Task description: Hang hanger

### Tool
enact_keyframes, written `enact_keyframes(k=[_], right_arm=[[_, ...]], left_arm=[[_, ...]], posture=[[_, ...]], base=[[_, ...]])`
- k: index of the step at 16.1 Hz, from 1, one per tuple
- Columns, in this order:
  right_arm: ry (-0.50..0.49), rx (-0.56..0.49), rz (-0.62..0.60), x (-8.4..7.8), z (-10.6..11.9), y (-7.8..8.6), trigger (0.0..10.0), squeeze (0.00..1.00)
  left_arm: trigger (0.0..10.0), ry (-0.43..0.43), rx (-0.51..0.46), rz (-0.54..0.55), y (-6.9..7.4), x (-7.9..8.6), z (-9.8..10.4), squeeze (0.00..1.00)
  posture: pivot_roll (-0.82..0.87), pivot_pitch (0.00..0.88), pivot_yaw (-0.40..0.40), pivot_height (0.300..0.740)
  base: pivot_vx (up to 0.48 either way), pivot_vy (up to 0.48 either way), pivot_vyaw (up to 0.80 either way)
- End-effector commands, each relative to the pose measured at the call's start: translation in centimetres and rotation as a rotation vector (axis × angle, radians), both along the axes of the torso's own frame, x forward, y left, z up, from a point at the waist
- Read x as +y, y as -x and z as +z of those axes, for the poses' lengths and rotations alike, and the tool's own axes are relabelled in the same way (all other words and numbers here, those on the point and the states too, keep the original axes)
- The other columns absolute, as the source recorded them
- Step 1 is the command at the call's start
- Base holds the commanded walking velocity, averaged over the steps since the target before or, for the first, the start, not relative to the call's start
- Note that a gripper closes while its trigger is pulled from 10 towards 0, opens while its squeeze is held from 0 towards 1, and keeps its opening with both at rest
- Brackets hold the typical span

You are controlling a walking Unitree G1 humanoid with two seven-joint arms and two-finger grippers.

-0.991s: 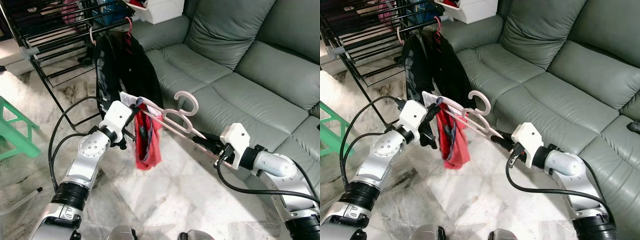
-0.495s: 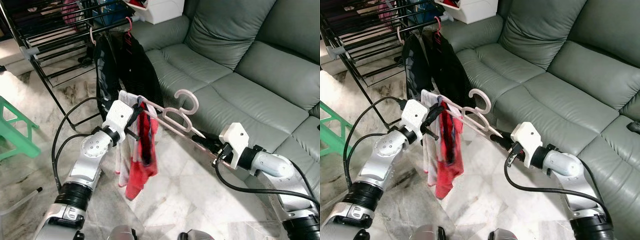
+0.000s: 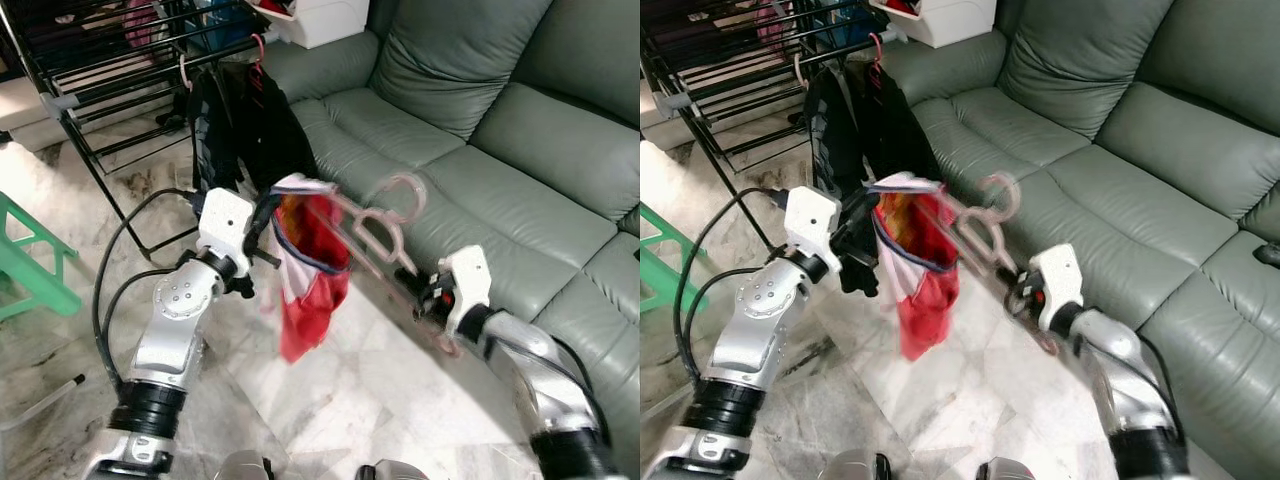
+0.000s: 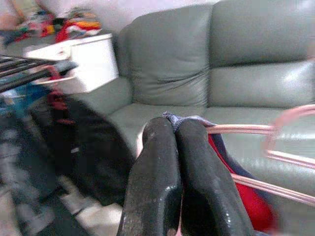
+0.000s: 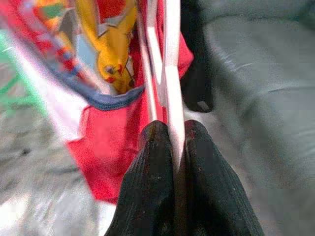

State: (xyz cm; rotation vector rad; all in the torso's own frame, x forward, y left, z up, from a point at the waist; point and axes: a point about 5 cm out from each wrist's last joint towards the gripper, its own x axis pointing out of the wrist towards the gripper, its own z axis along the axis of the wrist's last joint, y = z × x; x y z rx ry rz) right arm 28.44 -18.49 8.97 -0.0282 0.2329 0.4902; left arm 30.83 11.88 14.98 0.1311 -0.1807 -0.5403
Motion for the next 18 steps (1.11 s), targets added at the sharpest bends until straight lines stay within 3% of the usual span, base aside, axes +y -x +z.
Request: enact_keyframes(k=[1,4,6,9,11,12,13,15,16,17,18], right_arm=[[-0.024,-0.02,-0.088,-0.9,0.8,-0.8,10.0,0.0],[-0.131,-0.068,-0.232,-0.8,2.6,-2.8,10.0,0.0],[-0.18,-0.081,-0.213,0.4,3.8,-3.5,10.0,0.0],[-0.086,-0.173,-0.208,1.3,4.8,-4.1,10.0,0.0],[-0.082,-0.077,-0.093,3.5,3.6,-3.8,10.0,0.0],[-0.045,0.124,0.057,5.5,0.4,-1.4,10.0,0.0],[-0.05,0.164,0.019,5.3,-0.4,-1.0,10.0,0.0],[-0.12,0.285,-0.239,3.4,-2.4,-0.5,10.0,0.0],[-0.17,0.301,-0.454,1.7,-2.9,-0.4,10.0,0.0],[-0.189,0.293,-0.588,0.4,-2.9,-0.3,10.0,0.0],[-0.142,0.271,-0.636,-0.6,-2.6,-0.4,10.0,0.0]], left_arm=[[0.0,0.008,-0.014,-0.05,0.4,-0.6,0.5,0.0],[0.0,0.005,0.01,-0.192,1.8,-3.4,0.1,0.0],[0.0,-0.041,0.014,-0.226,2.3,-4.4,-0.3,0.0],[0.0,-0.048,0.01,-0.25,2.5,-5.0,-0.3,0.0],[0.0,-0.06,0.003,-0.264,2.5,-5.4,-0.2,0.0],[0.0,-0.066,0.005,-0.266,2.6,-5.5,-0.2,0.0],[0.0,-0.068,0.006,-0.266,2.6,-5.5,-0.2,0.0],[0.0,-0.077,0.012,-0.262,2.6,-5.3,-0.5,0.0],[0.0,-0.083,0.018,-0.261,2.7,-5.3,-0.7,0.0],[0.0,-0.085,0.021,-0.264,2.7,-5.5,-0.7,0.0],[0.1,-0.095,0.025,-0.267,2.7,-5.8,-0.9,0.0]], posture=[[-0.04,0.02,0.018,0.74],[-0.04,0.018,0.019,0.74],[-0.04,0.016,0.02,0.74],[-0.04,0.016,0.021,0.74],[-0.04,0.01,0.018,0.74],[-0.04,0.01,0.015,0.74],[-0.04,0.011,0.013,0.74],[-0.04,0.011,0.013,0.74],[-0.04,0.011,0.013,0.74],[-0.05,0.014,0.015,0.74],[-0.06,0.015,0.022,0.74]], base=[[0.0,0.0,0.0],[0.0,0.0,0.0],[0.0,0.0,0.0],[0.0,0.0,0.0],[0.0,0.0,0.0],[0.0,0.0,0.0],[0.0,0.0,0.0],[0.0,0.0,0.0],[0.0,0.0,0.0],[0.0,0.0,0.0],[0.0,0.0,0.0]])
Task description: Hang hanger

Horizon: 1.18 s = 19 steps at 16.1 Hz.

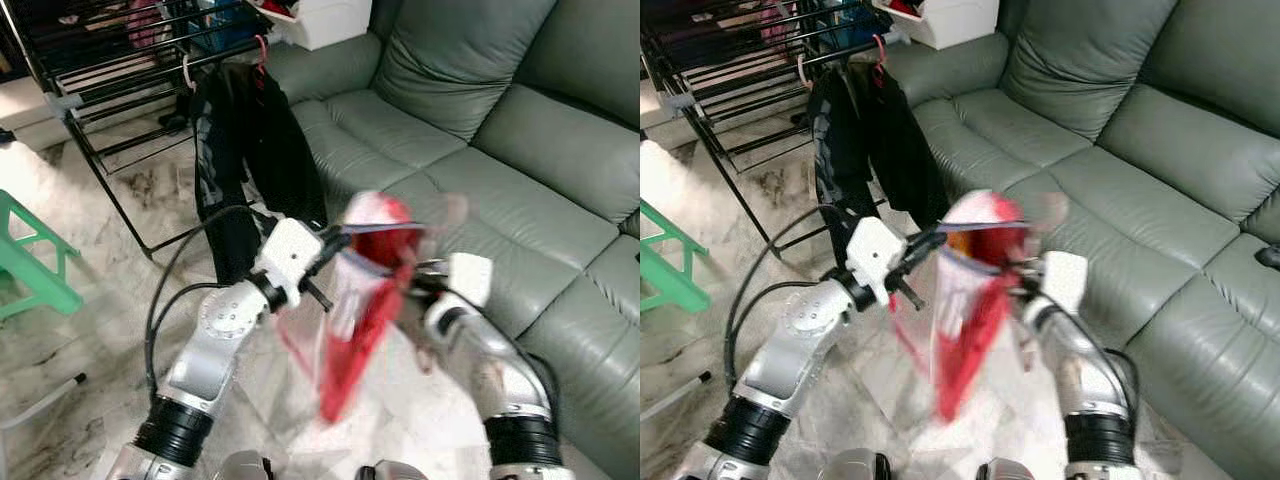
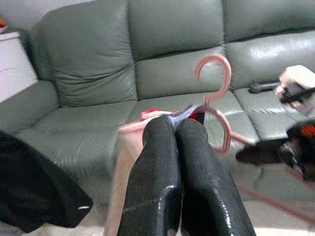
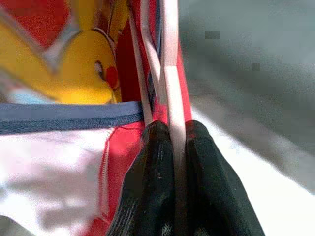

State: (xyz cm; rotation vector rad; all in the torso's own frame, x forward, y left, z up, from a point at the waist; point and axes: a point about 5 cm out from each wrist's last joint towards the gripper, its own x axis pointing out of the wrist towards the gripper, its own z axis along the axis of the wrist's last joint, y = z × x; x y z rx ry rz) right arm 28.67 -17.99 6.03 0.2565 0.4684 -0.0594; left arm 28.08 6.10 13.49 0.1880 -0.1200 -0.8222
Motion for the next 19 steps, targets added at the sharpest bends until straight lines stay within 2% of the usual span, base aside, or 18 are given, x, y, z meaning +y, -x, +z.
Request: enact_keyframes(k=[1,4,5,6,8,9,10,11,12,13,14,16,17,18,19], right_arm=[[0.057,-0.03,-0.099,-1.7,0.8,-0.3,10.0,0.0],[0.152,-0.094,-0.123,-2.3,2.4,-1.4,10.0,0.0],[0.17,-0.147,0.0,-0.4,3.3,-2.3,10.0,0.0],[0.231,-0.205,0.213,2.2,3.9,-2.6,10.0,0.0],[0.246,-0.333,0.352,4.0,5.2,-2.6,10.0,0.0],[0.238,-0.265,0.443,4.6,4.1,-2.1,10.0,0.0],[0.162,-0.101,0.519,5.0,2.0,-0.9,10.0,0.0],[0.133,-0.017,0.53,4.7,0.6,0.0,10.0,0.0],[0.109,0.027,0.468,4.0,-0.2,0.5,10.0,0.0],[0.023,0.09,0.36,3.1,-1.2,1.0,10.0,0.0],[0.002,0.11,0.284,2.4,-1.6,1.3,10.0,0.0],[0.039,0.094,0.125,1.0,-1.5,0.9,10.0,0.0],[0.111,0.06,0.093,0.6,-0.9,0.6,10.0,0.0],[0.149,0.038,0.087,0.5,-0.4,0.4,10.0,0.0],[0.195,-0.043,0.131,1.2,0.7,-0.1,10.0,0.0]], left_arm=[[0.0,0.005,-0.028,-0.002,0.0,-0.1,0.6,0.0],[0.2,0.001,-0.029,-0.007,-0.1,-0.3,0.6,0.0],[0.4,-0.002,-0.028,-0.007,-0.1,-0.3,0.6,0.0],[0.4,-0.005,-0.027,-0.01,0.1,-0.4,0.5,0.0],[0.9,-0.008,-0.024,-0.02,0.3,-0.5,0.4,0.0],[1.1,-0.013,-0.018,-0.027,0.4,-0.7,0.3,0.0],[1.1,-0.017,-0.014,-0.036,0.6,-0.8,0.1,0.0],[1.1,-0.019,-0.011,-0.04,0.7,-0.9,0.0,0.0],[1.0,-0.021,-0.01,-0.043,0.7,-0.9,-0.1,0.0],[1.1,-0.022,-0.009,-0.046,0.7,-1.0,-0.1,0.0],[1.2,-0.022,-0.008,-0.048,0.8,-1.0,-0.1,0.0],[1.6,-0.027,-0.009,-0.052,0.7,-1.1,-0.1,0.0],[2.2,-0.03,-0.012,-0.052,0.6,-1.1,0.0,0.0],[2.2,-0.031,-0.013,-0.052,0.6,-1.2,0.0,0.0],[2.5,-0.031,-0.014,-0.052,0.5,-1.1,0.1,0.0]], posture=[[-0.06,0.015,0.022,0.74],[-0.06,0.014,0.024,0.74],[-0.05,0.013,0.022,0.74],[-0.05,0.014,0.02,0.74],[-0.05,0.014,0.02,0.74],[-0.05,0.014,0.02,0.74],[-0.05,0.017,0.018,0.74],[-0.05,0.018,0.017,0.74],[-0.05,0.018,0.017,0.74],[-0.05,0.018,0.017,0.74],[-0.05,0.023,0.018,0.74],[-0.06,0.024,0.026,0.74],[-0.06,0.024,0.027,0.74],[-0.06,0.024,0.027,0.74],[-0.06,0.024,0.027,0.74]], base=[[0.0,0.0,0.0],[0.0,0.0,0.0],[0.0,0.0,0.0],[0.0,0.0,0.0],[0.0,0.0,0.0],[0.0,0.0,0.0],[0.0,0.0,0.0],[0.0,0.0,0.0],[0.0,0.0,0.0],[0.0,0.0,0.0],[0.0,0.0,0.0],[0.0,0.0,0.0],[0.0,0.0,0.0],[0.0,0.0,0.0],[0.0,0.0,0.0]])
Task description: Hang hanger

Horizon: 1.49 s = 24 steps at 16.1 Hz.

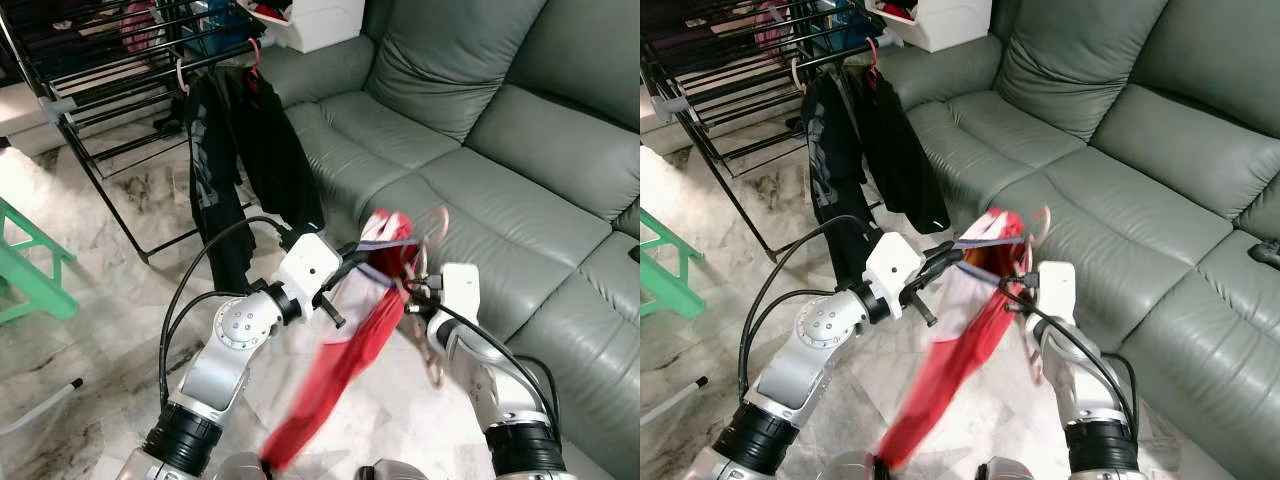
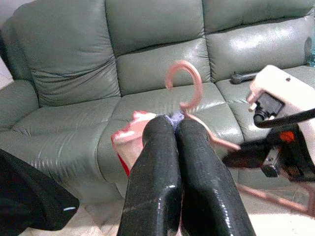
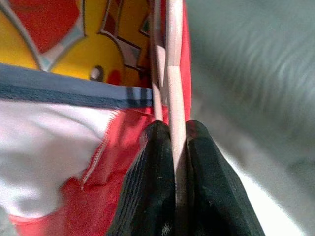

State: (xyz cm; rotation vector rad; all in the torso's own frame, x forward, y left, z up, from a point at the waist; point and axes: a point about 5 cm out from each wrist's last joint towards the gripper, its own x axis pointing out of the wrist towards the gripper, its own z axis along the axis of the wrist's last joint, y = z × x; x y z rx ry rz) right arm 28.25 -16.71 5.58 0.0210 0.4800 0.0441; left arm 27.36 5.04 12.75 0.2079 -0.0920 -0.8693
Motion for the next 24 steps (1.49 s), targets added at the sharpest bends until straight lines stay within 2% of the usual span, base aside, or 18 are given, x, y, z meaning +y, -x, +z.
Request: enact_keyframes(k=[1,3,4,5,6,7,8,10,11,12,14,15,16,17,19,23,24], right_arm=[[0.077,-0.154,0.053,0.5,2.5,-1.3,10.0,0.0],[0.16,-0.213,0.074,0.5,3.2,-2.1,10.0,0.0],[0.155,-0.182,0.143,1.1,2.9,-2.2,10.0,0.0],[0.1,-0.076,0.289,2.4,1.7,-1.5,10.0,0.0],[0.07,-0.017,0.36,3.0,1.0,-1.0,10.0,0.0],[0.094,-0.005,0.381,2.8,0.5,-0.4,10.0,0.0],[0.143,-0.072,0.301,1.8,0.7,-0.6,10.0,0.0],[0.12,-0.194,0.213,1.0,2.1,-1.6,10.0,0.0],[0.136,-0.228,0.22,0.8,2.6,-1.7,10.0,0.0],[0.154,-0.27,0.22,0.4,3.2,-2.0,10.0,0.0],[0.156,-0.312,0.197,-0.6,3.8,-2.5,10.0,0.0],[0.142,-0.325,0.215,-0.9,3.9,-2.7,10.0,0.0],[0.127,-0.347,0.242,-0.8,4.1,-2.8,10.0,0.0],[0.105,-0.369,0.289,-0.5,4.5,-2.8,10.0,0.0],[0.076,-0.479,0.426,0.4,5.9,-2.5,10.0,0.0],[0.052,-0.528,0.566,0.8,6.6,-1.8,10.0,0.0],[0.05,-0.533,0.623,0.6,6.8,-1.4,10.0,0.0]], left_arm=[[2.7,0.002,-0.037,-0.011,-0.2,-0.1,0.9,0.0],[3.0,0.002,-0.038,-0.013,-0.1,-0.2,0.9,0.0],[3.2,0.001,-0.04,-0.015,-0.1,-0.2,0.9,0.0],[3.2,-0.001,-0.042,-0.016,-0.1,-0.3,0.9,0.0],[3.2,-0.002,-0.043,-0.016,-0.1,-0.3,0.9,0.0],[3.3,-0.004,-0.043,-0.016,-0.1,-0.3,0.9,0.0],[3.5,-0.005,-0.044,-0.016,-0.1,-0.3,0.9,0.0],[3.8,0.001,-0.03,-0.032,0.1,-0.4,0.8,0.0],[2.7,0.0,-0.027,-0.05,0.3,-0.5,0.7,0.0],[0.0,-0.008,-0.028,-0.09,0.8,-0.8,0.6,0.0],[0.0,-0.013,-0.029,-0.112,1.0,-0.9,0.6,0.0],[3.2,-0.03,-0.034,-0.106,1.0,-0.8,0.4,0.0],[7.3,-0.035,-0.038,-0.108,1.0,-0.8,0.4,0.0],[10.0,-0.035,-0.038,-0.112,1.0,-0.8,0.4,0.0],[10.0,-0.05,-0.047,-0.136,1.1,-1.0,0.3,0.0],[10.0,-0.085,-0.059,-0.159,1.2,-0.9,0.0,0.0],[10.0,-0.084,-0.045,-0.162,1.1,-0.8,-0.2,1.0]], posture=[[-0.06,0.024,0.028,0.74],[-0.05,0.022,0.026,0.74],[-0.05,0.022,0.026,0.74],[-0.05,0.02,0.023,0.74],[-0.05,0.02,0.023,0.74],[-0.05,0.02,0.021,0.74],[-0.05,0.02,0.021,0.74],[-0.05,0.02,0.021,0.74],[-0.05,0.022,0.025,0.74],[-0.05,0.022,0.025,0.74],[-0.05,0.022,0.027,0.74],[-0.05,0.021,0.024,0.74],[-0.05,0.021,0.024,0.74],[-0.05,0.021,0.024,0.74],[-0.05,0.013,0.021,0.74],[-0.05,0.004,0.019,0.74],[-0.05,0.004,0.019,0.74]], base=[[0.0,0.0,0.0],[0.0,0.0,0.0],[0.0,0.0,0.0],[0.0,0.0,0.0],[0.0,0.0,0.0],[0.0,0.0,0.0],[0.0,0.0,0.0],[0.0,0.0,0.0],[0.0,0.0,0.0],[0.0,0.0,0.0],[0.0,0.0,0.0],[0.0,0.0,0.0],[0.0,0.0,0.0],[0.0,0.0,0.0],[0.0,0.0,0.0],[0.0,0.0,0.0],[0.0,0.0,0.0]])
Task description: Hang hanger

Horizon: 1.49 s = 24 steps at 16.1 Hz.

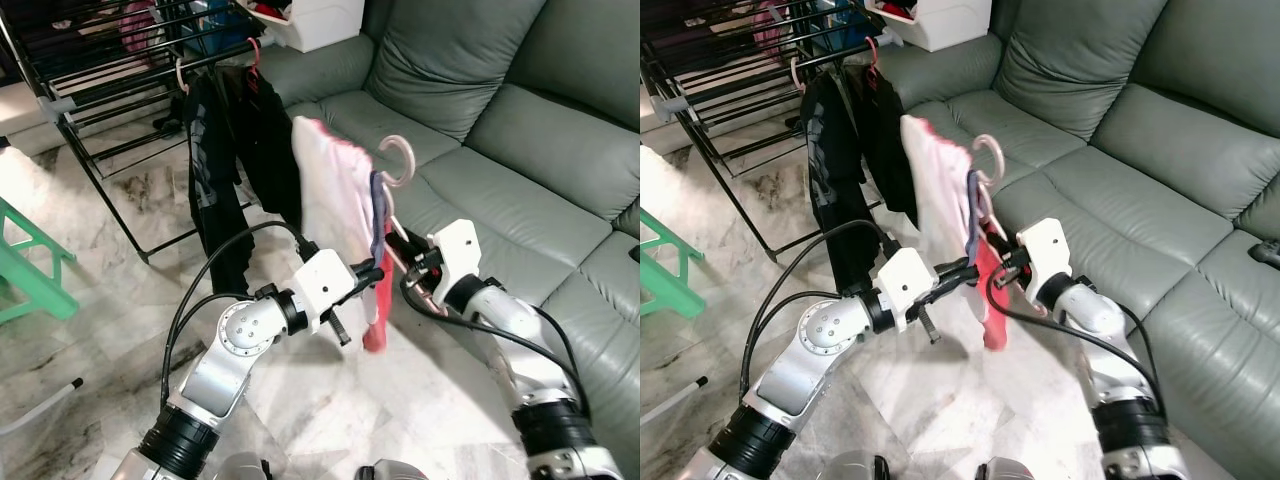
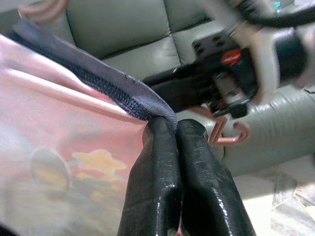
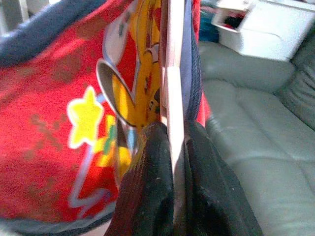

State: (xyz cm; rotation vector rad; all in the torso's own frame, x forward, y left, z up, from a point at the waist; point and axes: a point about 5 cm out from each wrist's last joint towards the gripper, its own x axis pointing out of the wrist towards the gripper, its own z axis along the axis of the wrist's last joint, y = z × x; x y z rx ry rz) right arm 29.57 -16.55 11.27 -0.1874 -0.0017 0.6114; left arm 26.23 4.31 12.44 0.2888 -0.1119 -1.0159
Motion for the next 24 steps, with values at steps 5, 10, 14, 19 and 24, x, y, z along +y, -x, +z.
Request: enact_keyframes(k=[5,10,14,19,24], right_arm=[[0.099,-0.045,0.167,-0.6,0.5,2.0,10.0,0.0],[0.228,0.081,0.348,-3.2,-0.2,4.8,10.0,0.0],[0.258,0.135,0.426,-3.9,-0.4,5.9,10.0,0.0],[0.235,0.166,0.577,-2.5,0.5,6.6,10.0,0.0],[0.257,0.189,0.638,-2.3,1.0,6.8,10.0,0.0]], left_arm=[[10.0,-0.051,-0.039,-0.009,0.1,1.2,-0.6,1.0],[10.0,-0.272,-0.199,-0.05,0.0,7.1,-1.1,1.0],[10.0,-0.441,-0.239,-0.069,-1.0,10.4,-2.0,1.0],[10.0,-0.547,-0.248,-0.142,-1.4,11.3,-3.7,1.0],[2.4,-0.552,-0.266,-0.163,-2.3,11.3,-3.8,1.0]], posture=[[-0.05,0.006,0.02,0.74],[-0.05,0.023,0.031,0.74],[-0.05,0.025,0.031,0.74],[-0.06,0.019,0.033,0.74],[-0.06,0.014,0.034,0.74]], base=[[0.0,0.0,0.0],[0.0,0.0,0.0],[0.0,0.0,0.0],[0.0,0.0,0.0],[0.0,0.0,0.0]])
